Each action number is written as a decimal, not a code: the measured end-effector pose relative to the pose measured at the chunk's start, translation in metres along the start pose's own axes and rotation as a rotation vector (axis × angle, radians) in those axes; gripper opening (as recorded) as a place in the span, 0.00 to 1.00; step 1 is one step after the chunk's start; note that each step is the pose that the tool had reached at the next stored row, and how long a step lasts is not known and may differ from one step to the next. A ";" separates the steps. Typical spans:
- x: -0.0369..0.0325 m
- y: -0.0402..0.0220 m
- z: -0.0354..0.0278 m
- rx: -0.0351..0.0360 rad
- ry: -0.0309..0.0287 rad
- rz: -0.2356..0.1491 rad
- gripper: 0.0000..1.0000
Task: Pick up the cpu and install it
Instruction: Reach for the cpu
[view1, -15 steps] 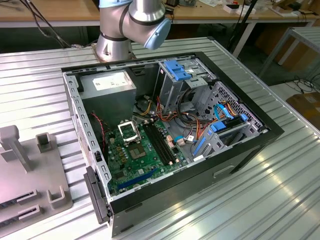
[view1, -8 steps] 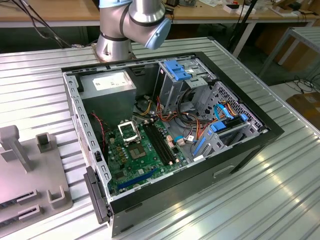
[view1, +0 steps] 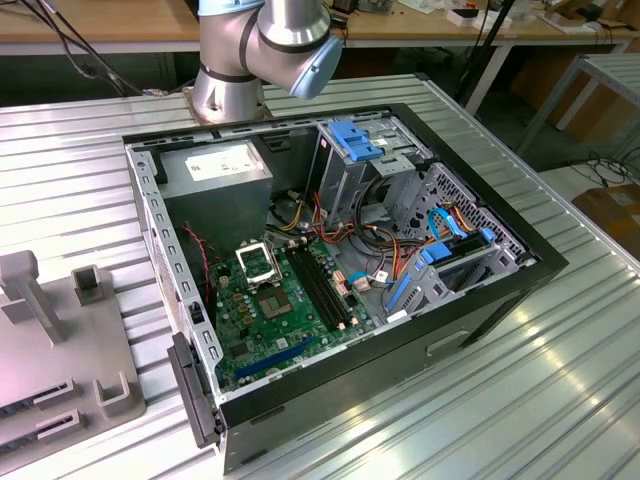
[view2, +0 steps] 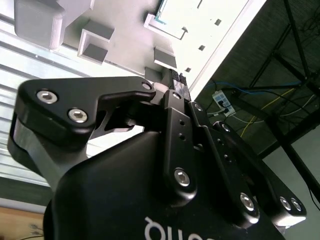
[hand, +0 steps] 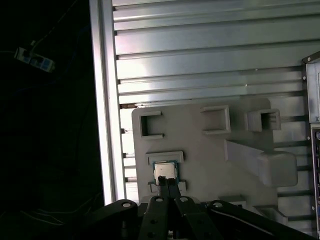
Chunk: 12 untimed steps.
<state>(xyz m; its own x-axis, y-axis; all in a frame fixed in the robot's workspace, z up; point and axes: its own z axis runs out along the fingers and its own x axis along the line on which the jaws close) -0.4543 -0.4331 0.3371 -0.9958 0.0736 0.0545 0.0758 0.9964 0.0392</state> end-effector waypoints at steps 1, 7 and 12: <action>0.0000 0.0000 0.0000 0.0000 0.0000 0.000 0.11; 0.0000 0.0000 0.0003 0.0000 0.0001 0.000 0.11; 0.0000 -0.0003 0.0007 -0.0002 -0.0003 0.000 0.11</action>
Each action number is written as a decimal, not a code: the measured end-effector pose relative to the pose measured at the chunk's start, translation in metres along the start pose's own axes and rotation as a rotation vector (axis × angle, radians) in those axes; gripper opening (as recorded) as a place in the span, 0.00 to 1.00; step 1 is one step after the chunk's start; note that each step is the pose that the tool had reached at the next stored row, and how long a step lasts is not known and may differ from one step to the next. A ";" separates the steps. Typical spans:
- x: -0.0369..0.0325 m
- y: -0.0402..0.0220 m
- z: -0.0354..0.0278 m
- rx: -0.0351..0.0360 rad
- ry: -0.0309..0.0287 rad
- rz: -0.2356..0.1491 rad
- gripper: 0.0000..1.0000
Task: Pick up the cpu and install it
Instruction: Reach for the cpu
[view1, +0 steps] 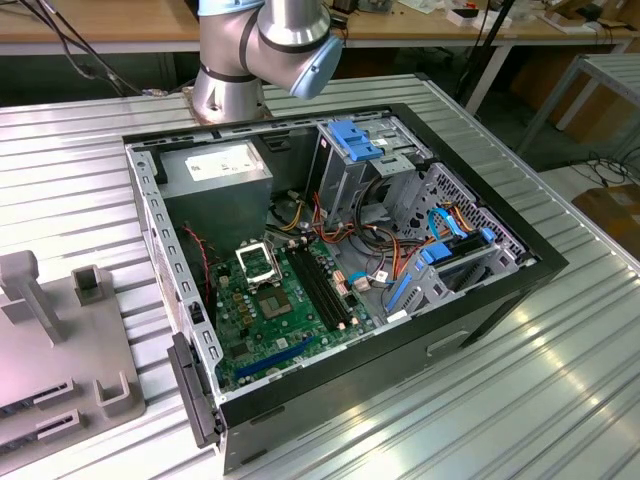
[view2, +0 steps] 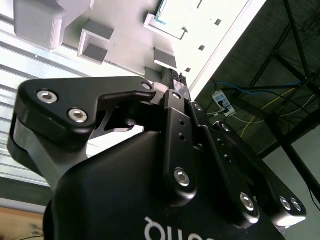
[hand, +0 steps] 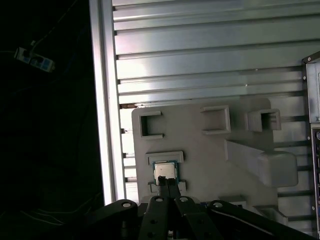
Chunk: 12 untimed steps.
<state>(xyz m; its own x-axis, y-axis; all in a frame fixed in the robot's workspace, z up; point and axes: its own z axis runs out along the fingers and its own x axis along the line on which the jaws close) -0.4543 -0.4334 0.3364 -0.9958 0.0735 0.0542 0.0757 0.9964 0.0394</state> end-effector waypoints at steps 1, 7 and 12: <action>-0.0001 -0.0005 0.0004 -0.0001 -0.0005 -0.001 0.11; 0.0032 -0.0095 0.0066 0.0003 -0.0038 -0.007 0.11; 0.0034 -0.0100 0.0078 0.0059 -0.0063 -0.014 0.11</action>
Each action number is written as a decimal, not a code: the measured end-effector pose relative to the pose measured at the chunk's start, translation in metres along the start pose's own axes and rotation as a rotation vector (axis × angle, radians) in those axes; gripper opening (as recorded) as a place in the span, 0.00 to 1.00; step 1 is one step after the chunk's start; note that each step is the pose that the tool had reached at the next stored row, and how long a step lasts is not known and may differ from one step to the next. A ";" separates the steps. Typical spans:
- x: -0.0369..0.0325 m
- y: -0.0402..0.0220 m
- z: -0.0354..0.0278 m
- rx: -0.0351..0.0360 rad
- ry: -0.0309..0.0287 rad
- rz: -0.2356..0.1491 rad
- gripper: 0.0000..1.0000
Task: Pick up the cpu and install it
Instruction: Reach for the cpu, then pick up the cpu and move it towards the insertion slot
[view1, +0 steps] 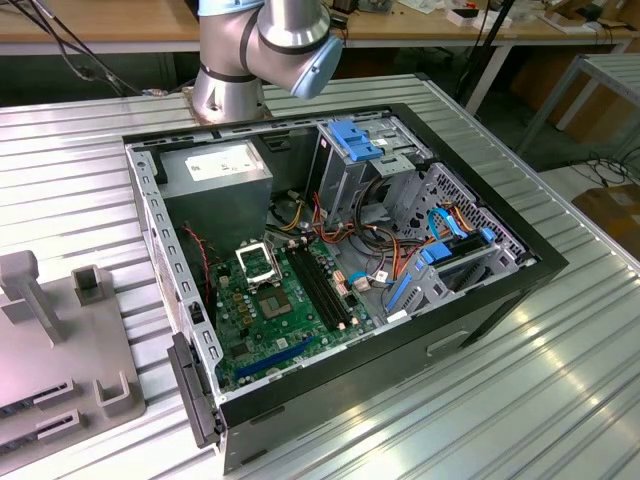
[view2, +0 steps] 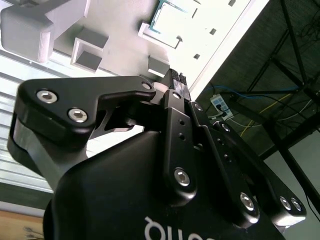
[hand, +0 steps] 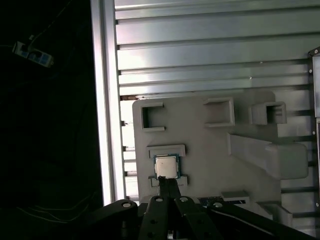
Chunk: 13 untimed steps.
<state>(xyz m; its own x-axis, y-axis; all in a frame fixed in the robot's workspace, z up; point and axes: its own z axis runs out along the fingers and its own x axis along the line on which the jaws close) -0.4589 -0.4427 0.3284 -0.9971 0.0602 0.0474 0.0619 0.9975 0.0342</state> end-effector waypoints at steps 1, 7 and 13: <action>0.0000 0.0000 0.0000 0.0000 -0.0001 0.000 0.11; 0.0000 -0.0003 0.0000 -0.0001 -0.0001 0.000 0.11; 0.0000 -0.0003 0.0000 0.0000 -0.0001 0.000 0.11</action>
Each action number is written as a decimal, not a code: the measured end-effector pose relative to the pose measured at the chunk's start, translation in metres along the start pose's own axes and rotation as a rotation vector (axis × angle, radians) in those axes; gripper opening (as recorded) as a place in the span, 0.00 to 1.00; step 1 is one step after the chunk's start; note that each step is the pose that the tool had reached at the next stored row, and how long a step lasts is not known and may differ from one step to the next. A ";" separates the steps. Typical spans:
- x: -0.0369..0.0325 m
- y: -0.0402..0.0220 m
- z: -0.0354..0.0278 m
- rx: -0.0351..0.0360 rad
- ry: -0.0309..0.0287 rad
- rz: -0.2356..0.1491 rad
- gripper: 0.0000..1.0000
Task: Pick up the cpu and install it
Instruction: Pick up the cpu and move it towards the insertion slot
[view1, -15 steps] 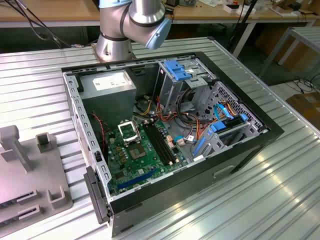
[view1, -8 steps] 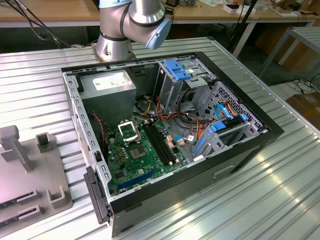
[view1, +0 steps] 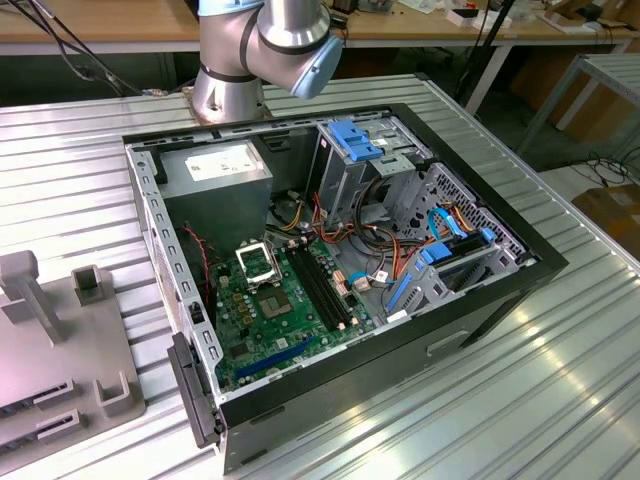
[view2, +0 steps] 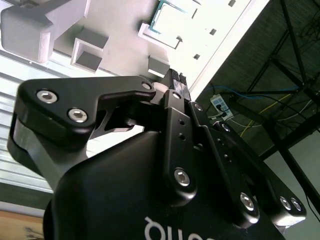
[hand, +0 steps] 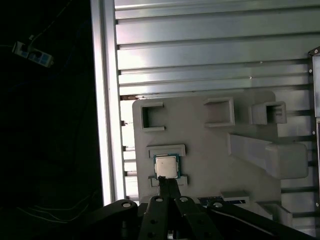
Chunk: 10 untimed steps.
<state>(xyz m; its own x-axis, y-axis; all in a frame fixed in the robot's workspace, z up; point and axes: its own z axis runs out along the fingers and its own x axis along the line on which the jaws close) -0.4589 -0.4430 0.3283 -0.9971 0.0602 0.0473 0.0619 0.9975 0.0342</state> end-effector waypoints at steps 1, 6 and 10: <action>0.0000 0.0000 0.0000 0.0000 0.0001 0.000 0.11; 0.0000 -0.0001 0.0000 0.0000 0.0000 0.000 0.24; 0.0000 -0.0001 0.0000 0.0000 0.0000 0.000 0.31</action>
<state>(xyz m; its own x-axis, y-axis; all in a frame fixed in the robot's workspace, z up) -0.4589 -0.4431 0.3283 -0.9971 0.0602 0.0473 0.0619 0.9975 0.0342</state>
